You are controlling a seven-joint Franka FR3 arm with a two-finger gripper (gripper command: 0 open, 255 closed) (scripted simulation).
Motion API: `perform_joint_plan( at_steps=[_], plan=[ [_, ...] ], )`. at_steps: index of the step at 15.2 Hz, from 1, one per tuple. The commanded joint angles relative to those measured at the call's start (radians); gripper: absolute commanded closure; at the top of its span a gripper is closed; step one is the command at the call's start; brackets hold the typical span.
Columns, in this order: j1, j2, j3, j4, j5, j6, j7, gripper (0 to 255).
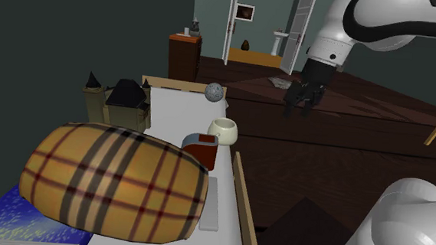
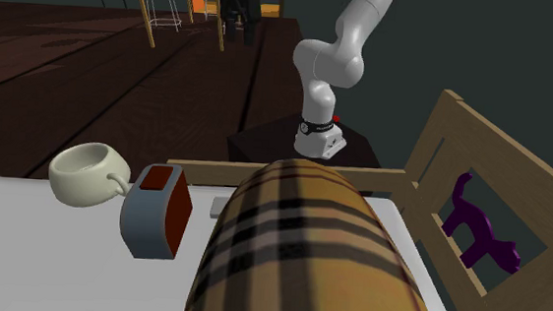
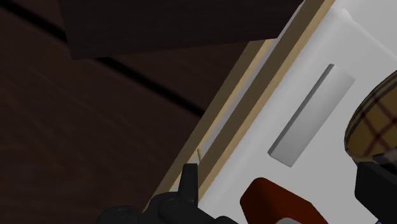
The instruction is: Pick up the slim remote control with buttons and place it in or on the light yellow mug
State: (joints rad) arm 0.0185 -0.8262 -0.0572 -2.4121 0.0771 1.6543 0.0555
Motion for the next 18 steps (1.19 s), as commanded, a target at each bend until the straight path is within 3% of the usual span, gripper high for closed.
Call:
perform_joint_plan(
  at_steps=[1, 10, 18],
  plan=[
    [0.000, 0.000, 0.000, 0.000, 0.000, 0.000, 0.000, 0],
    [0.019, 0.086, 0.182, -0.175, 0.092, 0.255, 0.235, 0],
    [0.029, 0.302, 0.351, -0.225, 0.149, 0.511, 0.451, 0]
  ],
)
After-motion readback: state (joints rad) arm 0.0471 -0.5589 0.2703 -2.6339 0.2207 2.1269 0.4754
